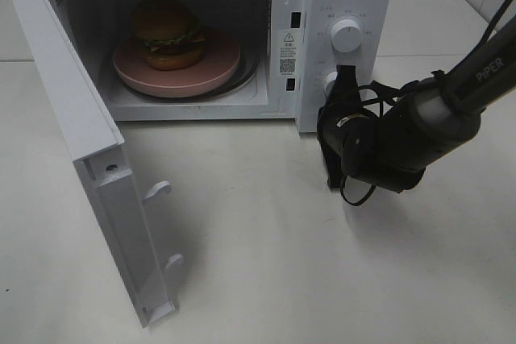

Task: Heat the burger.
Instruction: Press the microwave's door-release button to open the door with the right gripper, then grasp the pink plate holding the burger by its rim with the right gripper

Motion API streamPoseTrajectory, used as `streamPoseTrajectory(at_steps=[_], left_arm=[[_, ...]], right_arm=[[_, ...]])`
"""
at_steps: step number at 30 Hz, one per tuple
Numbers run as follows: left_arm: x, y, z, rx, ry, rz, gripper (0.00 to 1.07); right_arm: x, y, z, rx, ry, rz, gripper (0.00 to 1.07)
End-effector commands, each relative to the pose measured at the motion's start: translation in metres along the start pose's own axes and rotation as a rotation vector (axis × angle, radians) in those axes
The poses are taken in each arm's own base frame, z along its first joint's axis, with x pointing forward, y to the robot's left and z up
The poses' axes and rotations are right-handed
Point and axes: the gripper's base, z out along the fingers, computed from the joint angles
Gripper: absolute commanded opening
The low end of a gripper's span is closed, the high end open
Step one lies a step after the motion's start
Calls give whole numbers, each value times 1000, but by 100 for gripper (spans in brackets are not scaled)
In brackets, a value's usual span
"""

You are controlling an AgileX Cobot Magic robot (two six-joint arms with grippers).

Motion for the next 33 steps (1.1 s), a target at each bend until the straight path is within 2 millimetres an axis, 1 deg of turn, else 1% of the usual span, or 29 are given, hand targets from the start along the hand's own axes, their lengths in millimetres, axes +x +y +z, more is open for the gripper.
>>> streamPoseTrajectory(at_steps=[1, 7, 8, 10, 12, 14, 15, 17, 18, 22, 23, 24, 25, 27, 28, 29, 30, 32, 33], left_arm=[[2, -1, -2, 7, -19, -7, 100], [2, -1, -2, 7, -19, -7, 100], [2, -1, -2, 7, -19, -7, 100], [2, -1, -2, 7, -19, -7, 100], [2, -1, -2, 7, -19, -7, 100], [2, -1, -2, 7, -19, -7, 100], [2, -1, -2, 7, -19, -7, 100], [2, -1, -2, 7, -19, -7, 100], [2, -1, -2, 7, -19, -7, 100], [2, -1, -2, 7, -19, -7, 100], [2, -1, -2, 7, -19, -7, 100], [2, -1, -2, 7, -19, -7, 100], [2, -1, -2, 7, -19, -7, 100], [2, -1, -2, 7, -19, -7, 100], [2, -1, -2, 7, -19, -7, 100], [2, -1, -2, 7, -19, -7, 100], [2, -1, -2, 7, -19, -7, 100], [2, -1, -2, 7, -19, -7, 100], [2, -1, -2, 7, -19, -7, 100]], right_arm=[[5, 17, -5, -67, 47, -21, 0], [1, 11, -13, -28, 52, -38, 0], [0, 8, -18, -15, 48, -40, 0], [-2, 8, -21, -8, 44, -42, 0], [-7, 5, -31, 32, 48, -71, 0], [-8, 4, -33, 44, 49, -81, 0], [-12, 6, -40, 42, 50, -97, 0], [-13, 8, -43, 38, 52, -107, 0], [-16, 11, -51, 34, 61, -139, 0], [-17, 15, -59, 43, 85, -176, 0], [-18, 18, -68, 59, 117, -218, 0], [-18, 18, -68, 59, 117, -218, 0], [-17, 19, -75, 93, 158, -284, 0], [-17, 20, -78, 103, 177, -314, 0], [-15, 23, -85, 127, 228, -395, 0], [-14, 22, -88, 147, 254, -441, 0], [-14, 22, -88, 147, 254, -441, 0], [-13, 23, -98, 205, 350, -629, 0], [-13, 23, -98, 205, 350, -629, 0]])
